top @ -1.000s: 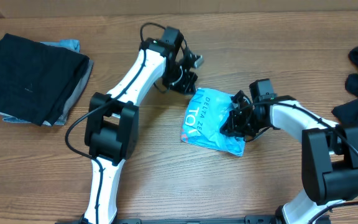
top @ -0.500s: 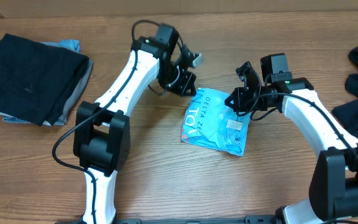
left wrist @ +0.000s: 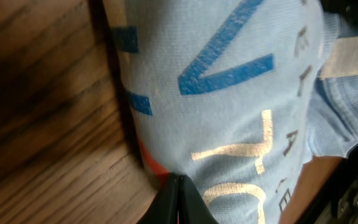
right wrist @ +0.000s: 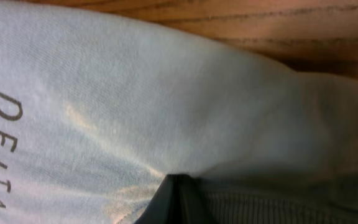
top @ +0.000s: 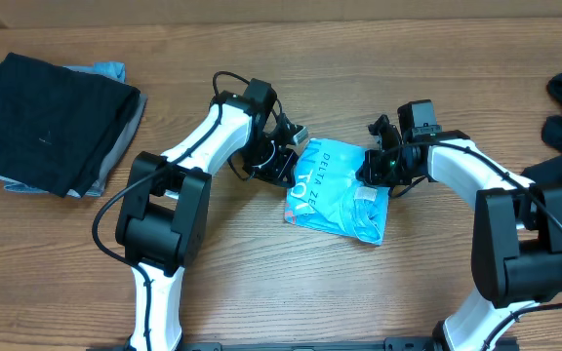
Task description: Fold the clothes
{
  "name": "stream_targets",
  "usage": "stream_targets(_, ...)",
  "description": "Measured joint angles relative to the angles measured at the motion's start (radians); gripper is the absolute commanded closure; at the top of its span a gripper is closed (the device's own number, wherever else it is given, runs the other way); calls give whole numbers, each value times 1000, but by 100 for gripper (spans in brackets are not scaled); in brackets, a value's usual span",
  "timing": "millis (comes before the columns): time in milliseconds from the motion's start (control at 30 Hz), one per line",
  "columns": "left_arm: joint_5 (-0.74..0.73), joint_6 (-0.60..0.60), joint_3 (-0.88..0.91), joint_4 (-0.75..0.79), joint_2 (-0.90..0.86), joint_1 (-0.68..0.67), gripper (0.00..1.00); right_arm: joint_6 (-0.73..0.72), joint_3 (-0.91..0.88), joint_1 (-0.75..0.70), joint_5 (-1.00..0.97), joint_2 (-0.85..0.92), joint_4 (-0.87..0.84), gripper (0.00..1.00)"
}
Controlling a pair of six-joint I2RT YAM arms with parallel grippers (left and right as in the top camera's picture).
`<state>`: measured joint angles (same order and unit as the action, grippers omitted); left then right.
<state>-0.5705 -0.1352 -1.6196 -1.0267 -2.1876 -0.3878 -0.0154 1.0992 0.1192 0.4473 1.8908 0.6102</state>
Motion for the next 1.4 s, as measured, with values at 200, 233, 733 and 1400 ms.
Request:
stream_targets(200, 3, 2, -238, -101, 24, 0, 96, -3, 116, 1, -3, 0, 179, 96)
stream_targets(233, 2, 2, -257, -115, 38, 0, 96, -3, 137, 1, -3, -11, 199, 96)
stream_targets(733, -46, 25, 154, 195, 59, -84, 91, 38, 86, 1, -2, -126, 446, 96)
stream_targets(1400, -69, 40, 217, 272, 75, -82, 90, 42, 221, -45, 24, -144, 582, 96)
